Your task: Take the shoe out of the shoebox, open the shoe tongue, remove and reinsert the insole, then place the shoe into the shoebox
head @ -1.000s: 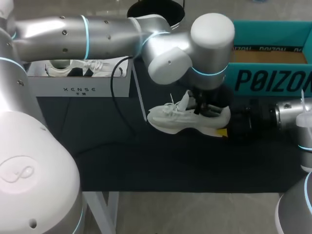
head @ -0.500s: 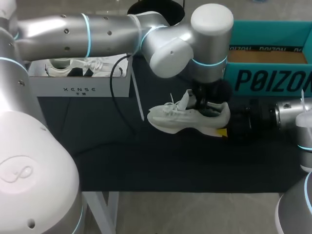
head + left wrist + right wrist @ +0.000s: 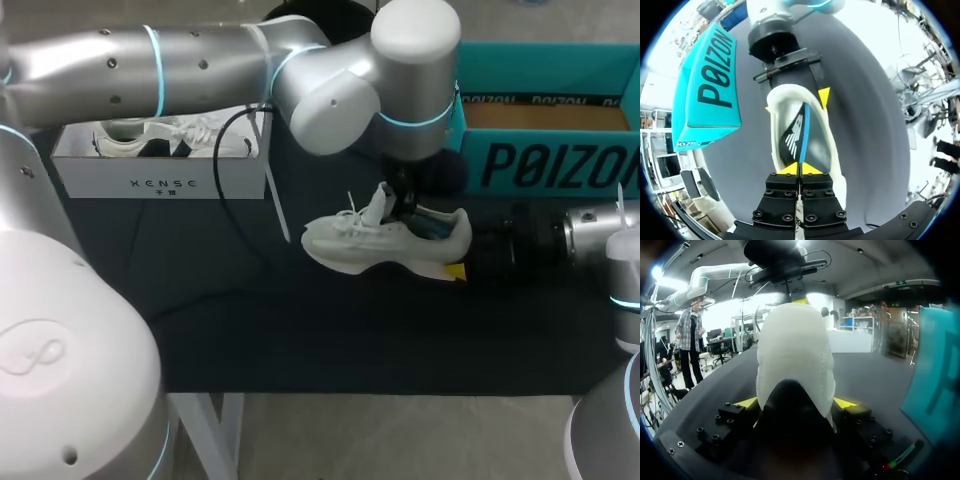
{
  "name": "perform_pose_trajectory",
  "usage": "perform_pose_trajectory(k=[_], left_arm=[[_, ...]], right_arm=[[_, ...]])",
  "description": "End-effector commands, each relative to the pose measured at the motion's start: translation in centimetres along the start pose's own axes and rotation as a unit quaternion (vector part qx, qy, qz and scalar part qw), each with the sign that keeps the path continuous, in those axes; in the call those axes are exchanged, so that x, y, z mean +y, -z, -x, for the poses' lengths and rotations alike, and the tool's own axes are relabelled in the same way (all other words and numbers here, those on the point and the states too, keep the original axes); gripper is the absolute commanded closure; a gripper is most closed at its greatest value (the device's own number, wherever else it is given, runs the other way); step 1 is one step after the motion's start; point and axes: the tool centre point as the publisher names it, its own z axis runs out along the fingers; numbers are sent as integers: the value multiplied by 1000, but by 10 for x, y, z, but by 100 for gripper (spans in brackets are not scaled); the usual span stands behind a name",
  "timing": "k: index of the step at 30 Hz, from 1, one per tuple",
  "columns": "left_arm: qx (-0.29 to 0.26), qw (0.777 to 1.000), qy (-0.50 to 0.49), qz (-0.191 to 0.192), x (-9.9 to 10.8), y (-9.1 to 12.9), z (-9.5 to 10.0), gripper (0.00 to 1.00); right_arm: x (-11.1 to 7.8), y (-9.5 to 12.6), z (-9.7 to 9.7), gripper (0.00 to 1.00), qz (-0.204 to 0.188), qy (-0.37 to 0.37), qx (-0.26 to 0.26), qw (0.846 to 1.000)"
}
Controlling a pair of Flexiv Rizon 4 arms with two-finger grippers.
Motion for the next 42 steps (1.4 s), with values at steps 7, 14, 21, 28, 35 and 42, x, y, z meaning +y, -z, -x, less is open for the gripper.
perform_pose_trajectory(k=[7,14,21,28,35,42], left_arm=[[-14,999,-7,-37,-2,18,-15,100],[-21,998,-16,-53,-14,24,-16,100],[-36,997,-19,-61,-17,35,-10,100],[-49,996,-25,-73,-24,44,-9,100],[-47,994,-19,-99,-30,42,-14,100],[-49,991,11,-121,-15,46,-23,100]], right_arm=[[-3,-3,1,100,-1,0,0,1000],[-3,-3,1,100,-1,0,0,1000],[-3,-3,1,100,-1,0,0,1000],[-3,-3,1,100,-1,0,0,1000],[-3,-3,1,100,-1,0,0,1000],[-3,-3,1,100,-1,0,0,1000]])
